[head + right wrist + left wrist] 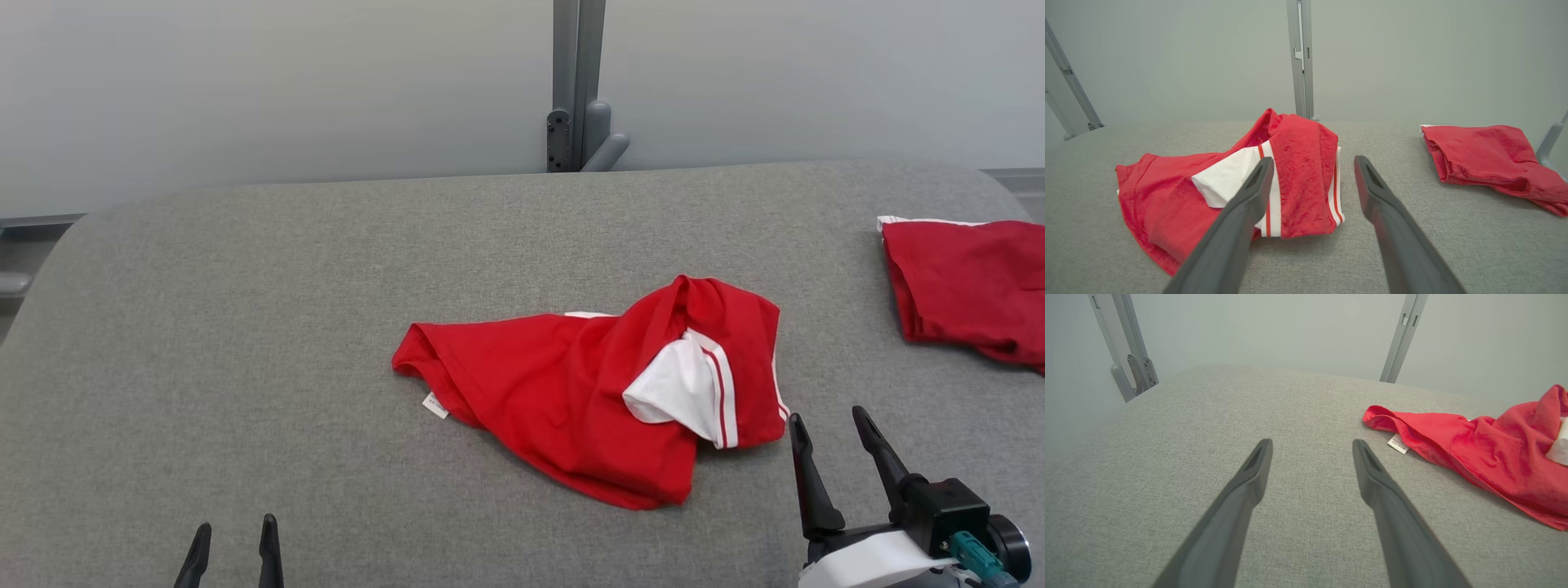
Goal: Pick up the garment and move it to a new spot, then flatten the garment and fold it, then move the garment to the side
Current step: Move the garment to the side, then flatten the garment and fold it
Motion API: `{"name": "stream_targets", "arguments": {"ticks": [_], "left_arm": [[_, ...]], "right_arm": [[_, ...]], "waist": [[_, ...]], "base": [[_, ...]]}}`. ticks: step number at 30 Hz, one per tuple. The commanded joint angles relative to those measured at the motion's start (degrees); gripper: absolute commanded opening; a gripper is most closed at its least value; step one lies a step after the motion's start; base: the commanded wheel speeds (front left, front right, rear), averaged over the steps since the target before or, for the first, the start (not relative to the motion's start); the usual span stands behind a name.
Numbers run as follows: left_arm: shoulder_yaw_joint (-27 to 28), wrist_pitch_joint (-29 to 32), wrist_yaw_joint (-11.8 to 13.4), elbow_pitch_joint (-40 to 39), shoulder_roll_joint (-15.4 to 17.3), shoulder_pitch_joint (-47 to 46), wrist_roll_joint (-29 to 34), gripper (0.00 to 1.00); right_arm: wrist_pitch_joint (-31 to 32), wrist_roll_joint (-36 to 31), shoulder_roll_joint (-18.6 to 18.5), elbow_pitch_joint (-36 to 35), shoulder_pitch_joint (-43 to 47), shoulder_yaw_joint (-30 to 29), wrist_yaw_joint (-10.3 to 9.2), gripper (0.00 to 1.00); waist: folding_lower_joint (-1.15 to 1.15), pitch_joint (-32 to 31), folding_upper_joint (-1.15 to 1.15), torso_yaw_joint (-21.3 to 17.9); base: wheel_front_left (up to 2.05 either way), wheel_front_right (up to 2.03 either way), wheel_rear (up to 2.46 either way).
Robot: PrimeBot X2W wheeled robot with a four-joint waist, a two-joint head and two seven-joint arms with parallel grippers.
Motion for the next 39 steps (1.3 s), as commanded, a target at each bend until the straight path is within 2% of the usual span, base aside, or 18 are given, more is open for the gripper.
{"name": "stream_targets", "arguments": {"ticks": [1, 8, 14, 16, 19, 24, 31, 34, 35, 36, 37, 39], "left_arm": [[0.9, -0.2, -0.5, 0.1, -0.5, 0.2, 1.2, 1.00], [1.0, -0.2, -1.8, -0.9, -2.1, -2.2, 1.7, 1.00], [-7.4, -0.1, -2.4, -0.8, -2.7, -8.1, -0.8, 1.00], [-10.7, 0.1, -2.5, 0.1, -2.9, -11.4, -3.8, 1.00], [-13.9, 3.2, -2.5, 3.7, -2.9, -15.9, -8.5, 1.00], [-15.3, 7.9, -2.5, 11.2, -3.2, -21.5, -15.1, 1.00], [-18.3, 8.8, -2.5, 16.4, -3.0, -25.4, -20.4, 1.00], [-18.7, 8.2, -2.5, 18.8, -2.3, -26.7, -20.1, 1.00], [-18.8, 8.1, -2.5, 19.9, -2.3, -27.2, -19.8, 0.67], [-19.2, 7.9, -2.5, 20.8, -2.0, -27.8, -19.2, 0.09], [-19.9, 7.5, -2.5, 21.3, -2.0, -28.3, -19.1, 0.00], [-20.5, 7.2, -2.5, 21.5, -2.0, -29.0, -20.0, 0.00]], "right_arm": [[-0.2, 0.3, -0.1, 0.0, 0.2, 0.0, -0.03, 1.00], [-0.2, 0.2, -0.1, -0.1, -0.7, 0.4, -0.03, 1.00], [-0.2, -0.8, -0.1, -0.9, -2.9, 1.2, -0.03, 1.00], [-0.2, -1.0, -0.1, -1.4, -3.7, 1.4, -0.03, 1.00], [-0.2, -1.1, -0.1, -1.9, -4.8, 1.7, -0.03, 1.00], [-0.2, -0.5, -0.1, -2.1, -6.2, 1.6, -0.03, 1.00], [-0.2, 0.1, -0.1, -2.6, -7.3, 0.6, -0.03, 1.00], [-0.2, 0.4, -0.1, -2.7, -7.9, 0.6, -0.03, 1.00], [-0.2, 0.5, -0.1, -2.6, -8.1, 0.7, -0.03, 1.00], [-0.2, 0.5, -0.1, -2.6, -8.3, 1.0, -0.03, 1.00], [-0.2, 0.6, -0.1, -2.5, -8.5, 1.2, -0.03, 1.00], [-0.2, 0.8, -0.1, -2.5, -8.9, 1.3, -0.03, 1.00]], "waist": [[0.00, 0.1, 0.21, -0.2], [0.00, 0.8, 0.21, -1.2], [0.00, 3.8, 0.21, -3.7], [0.00, 5.8, 0.21, -4.6], [0.00, 9.2, 0.21, -6.1], [0.00, 12.9, 0.21, -9.1], [0.00, 15.7, 0.21, -11.1], [0.00, 16.3, 0.21, -10.9], [0.00, 16.4, 0.21, -10.9], [0.00, 16.6, 0.21, -10.8], [0.00, 16.7, 0.21, -10.9], [0.00, 16.7, 0.21, -10.9]], "base": [[0.00, 0.00, 0.00], [0.00, 0.00, 0.00], [0.00, 0.00, 0.00], [0.00, 0.00, 0.00], [0.00, 0.00, 0.00], [0.00, 0.00, 0.00], [0.00, 0.00, 0.00], [0.00, 0.00, 0.00], [0.00, 0.00, 0.00], [0.00, 0.00, 0.00], [0.00, 0.00, 0.00], [0.00, 0.00, 0.00]]}}
